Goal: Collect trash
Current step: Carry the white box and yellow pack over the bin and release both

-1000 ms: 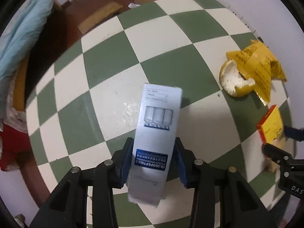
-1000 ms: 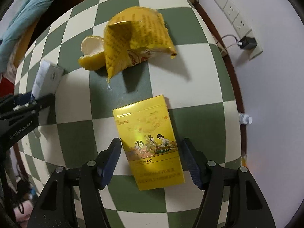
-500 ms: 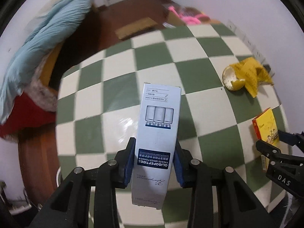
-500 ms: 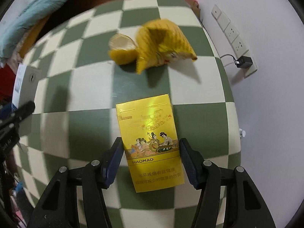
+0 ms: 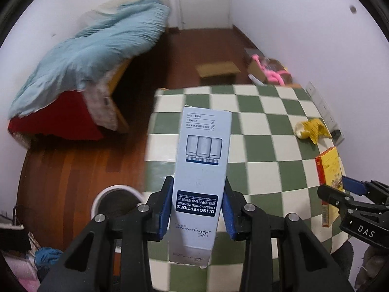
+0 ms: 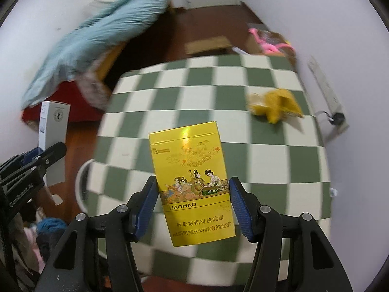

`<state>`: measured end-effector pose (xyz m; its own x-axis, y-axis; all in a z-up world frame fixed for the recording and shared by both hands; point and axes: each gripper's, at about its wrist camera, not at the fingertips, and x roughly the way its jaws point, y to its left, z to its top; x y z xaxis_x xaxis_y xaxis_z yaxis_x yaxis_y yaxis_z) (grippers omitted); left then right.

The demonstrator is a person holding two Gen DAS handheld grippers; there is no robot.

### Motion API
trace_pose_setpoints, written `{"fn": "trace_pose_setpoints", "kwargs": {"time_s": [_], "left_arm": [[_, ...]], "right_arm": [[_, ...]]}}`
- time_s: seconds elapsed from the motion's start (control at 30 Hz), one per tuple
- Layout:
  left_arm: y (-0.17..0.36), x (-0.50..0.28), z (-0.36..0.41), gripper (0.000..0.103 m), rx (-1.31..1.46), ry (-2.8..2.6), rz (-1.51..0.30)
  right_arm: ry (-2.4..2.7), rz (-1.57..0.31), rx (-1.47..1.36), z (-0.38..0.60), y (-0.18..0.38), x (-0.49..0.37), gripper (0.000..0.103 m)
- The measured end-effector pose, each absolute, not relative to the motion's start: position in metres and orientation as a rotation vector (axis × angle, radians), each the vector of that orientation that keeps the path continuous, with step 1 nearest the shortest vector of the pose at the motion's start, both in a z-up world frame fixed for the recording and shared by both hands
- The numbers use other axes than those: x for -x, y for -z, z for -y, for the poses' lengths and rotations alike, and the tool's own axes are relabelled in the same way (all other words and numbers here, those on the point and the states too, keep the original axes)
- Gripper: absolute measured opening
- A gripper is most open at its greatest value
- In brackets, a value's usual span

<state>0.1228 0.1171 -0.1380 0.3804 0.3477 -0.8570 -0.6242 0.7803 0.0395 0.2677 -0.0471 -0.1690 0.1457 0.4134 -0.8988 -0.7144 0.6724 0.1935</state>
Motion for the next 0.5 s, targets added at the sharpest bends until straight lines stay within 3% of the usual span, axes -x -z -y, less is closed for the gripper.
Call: {"fn": "trace_pose_setpoints", "kwargs": {"time_s": [0.3, 0.5], "left_arm": [[0.105, -0.016, -0.189, 0.033, 0.387, -0.804, -0.924], [0.133, 0.028, -0.238, 0.033, 0.491, -0.870, -0.940]], "right_arm": [[-1.082, -1.174, 0.321, -0.051, 0.144, -0.167, 0.061], [-1.157, -1.246, 0.386, -0.125, 0.177, -0.119, 0.061]]}}
